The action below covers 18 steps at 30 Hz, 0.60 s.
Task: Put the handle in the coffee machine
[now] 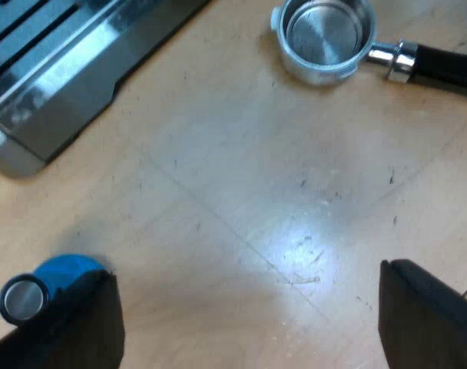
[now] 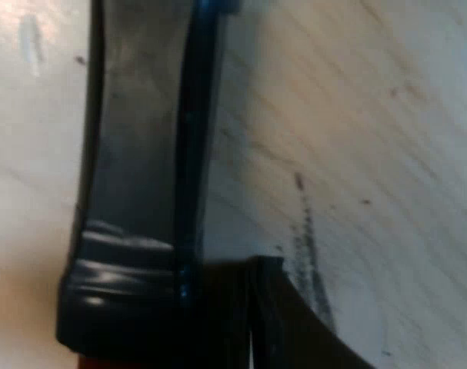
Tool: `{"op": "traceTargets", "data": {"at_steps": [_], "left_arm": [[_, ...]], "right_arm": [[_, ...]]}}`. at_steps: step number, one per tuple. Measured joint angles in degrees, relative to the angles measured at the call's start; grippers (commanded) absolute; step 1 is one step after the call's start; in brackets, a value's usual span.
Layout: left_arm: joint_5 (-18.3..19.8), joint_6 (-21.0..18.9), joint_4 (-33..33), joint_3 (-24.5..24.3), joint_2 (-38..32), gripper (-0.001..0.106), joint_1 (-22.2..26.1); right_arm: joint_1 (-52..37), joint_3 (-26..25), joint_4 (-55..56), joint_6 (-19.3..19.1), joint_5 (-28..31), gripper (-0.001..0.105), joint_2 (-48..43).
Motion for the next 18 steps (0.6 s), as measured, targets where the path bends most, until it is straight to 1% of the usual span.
{"op": "traceTargets", "data": {"at_steps": [3,7,10,14,17,18], "left_arm": [[-0.1,-1.03,0.91,0.0,0.0,0.07,0.0],[-0.24,-1.16,1.64,0.0,0.0,0.07,0.0],[-0.35,-1.16,2.11,0.0,0.0,0.07,0.0],[-0.38,-1.16,3.13,0.0,-0.12,0.07,0.0],[-0.56,-1.32,3.11,0.0,-0.96,0.07,0.0],[-0.98,-1.42,3.11,0.0,-1.69,0.07,0.0]], "right_arm": [[1.8,-0.42,-0.24,1.23,0.62,0.0,0.55],[3.63,-1.84,-0.08,2.62,0.71,0.0,1.53],[5.66,-4.12,-1.35,3.66,-2.18,0.0,3.6],[6.86,-6.57,-3.27,3.66,-6.25,0.0,5.55],[7.33,-8.29,-3.93,3.66,-7.46,0.0,7.05],[7.3,-9.83,-4.7,3.77,-8.96,0.0,8.31]]}}
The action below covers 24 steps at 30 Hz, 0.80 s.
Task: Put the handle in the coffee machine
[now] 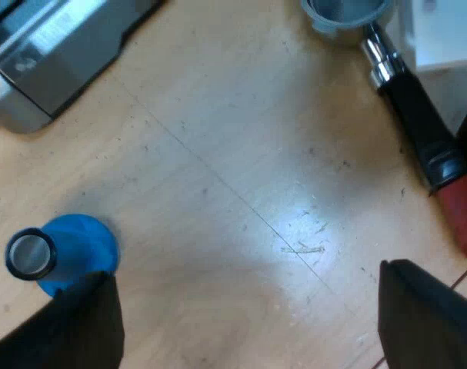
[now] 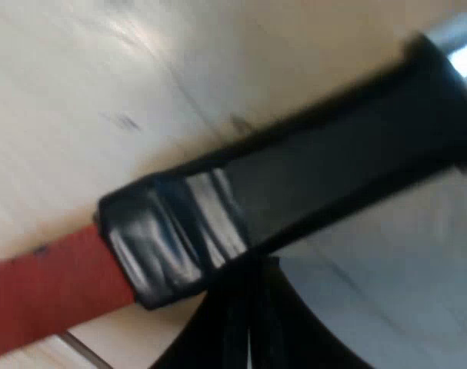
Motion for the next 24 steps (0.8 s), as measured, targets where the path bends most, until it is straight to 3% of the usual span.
{"op": "traceTargets", "data": {"at_steps": [6,16,24], "left_arm": [[-1.03,-2.02,2.86,0.0,-7.47,0.07,0.0],[-2.92,-2.46,6.0,0.0,-9.28,0.07,0.0],[-3.06,-2.32,6.0,0.0,-9.28,0.07,0.0]], "right_arm": [[0.0,-5.81,-3.08,1.2,-1.7,0.0,4.22],[0.0,-7.57,-11.5,6.44,-3.02,0.0,6.9],[0.0,-8.13,-3.49,7.36,-2.1,0.0,4.67]]}}
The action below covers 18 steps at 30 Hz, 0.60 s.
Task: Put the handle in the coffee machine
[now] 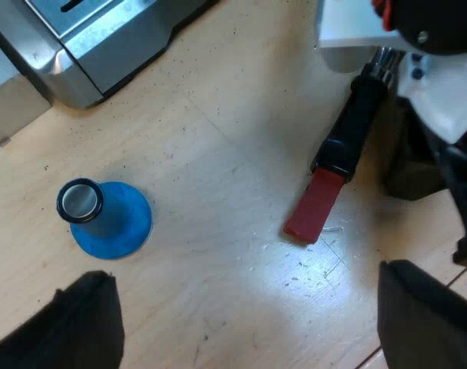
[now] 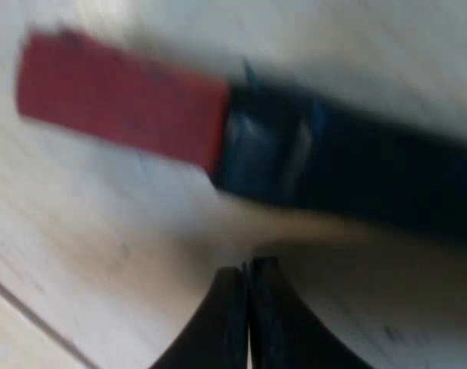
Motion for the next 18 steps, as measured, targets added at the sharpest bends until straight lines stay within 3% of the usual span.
{"op": "traceTargets", "data": {"at_steps": [6,9,11,14,17,18], "left_arm": [[-0.09,0.85,0.0,0.0,0.0,0.07,0.0],[-0.09,1.98,-0.11,0.0,0.0,0.07,0.0],[-0.09,2.81,-0.11,0.0,0.0,0.07,0.0],[-0.09,4.41,-0.24,0.0,0.0,0.07,0.0],[0.22,5.94,-1.16,0.0,0.0,0.07,0.0],[0.42,6.2,-1.58,0.0,0.0,0.07,0.0]], "right_arm": [[0.0,0.0,5.55,0.16,6.06,0.002,-6.49],[0.0,0.0,7.09,0.29,6.93,0.018,-10.46],[0.0,0.0,8.17,1.12,8.48,0.038,-12.54],[0.0,0.0,10.48,1.36,13.77,0.079,-16.74],[-1.72,0.0,11.97,1.32,14.65,0.105,-19.25],[-2.15,-0.1,12.22,1.32,14.65,0.105,-19.5]]}}
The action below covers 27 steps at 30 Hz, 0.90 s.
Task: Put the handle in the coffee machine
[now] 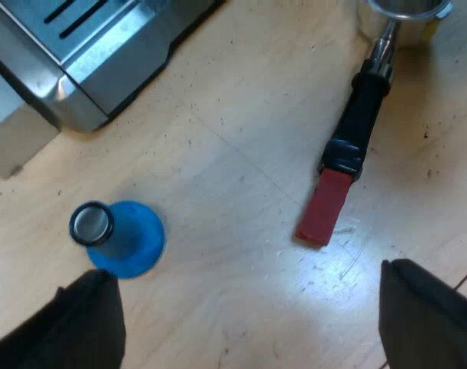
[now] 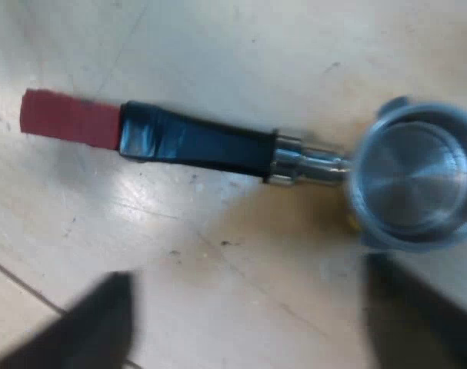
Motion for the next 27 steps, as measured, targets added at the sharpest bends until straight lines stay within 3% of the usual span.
{"op": "traceTargets", "data": {"at_steps": [5,7,12,19,27], "left_arm": [[7.43,1.08,-3.62,0.0,0.55,0.07,0.0],[8.45,1.09,-3.95,0.0,1.81,0.07,0.0],[8.85,1.09,-4.24,0.0,5.33,0.07,0.0],[8.85,2.29,-4.49,0.0,8.49,0.07,0.0],[8.85,3.25,-4.49,0.0,8.65,0.07,0.0]], "right_arm": [[-7.95,0.05,1.71,-0.76,-1.34,0.105,-0.45],[-10.11,0.05,1.7,-2.24,-1.77,0.105,-0.45],[-14.95,0.05,1.83,-5.98,-2.91,0.103,-0.45],[-18.45,3.27,-0.67,-8.21,-3.84,0.076,-0.45],[-18.45,4.79,-6.45,-11.15,-9.17,0.076,4.93]]}}
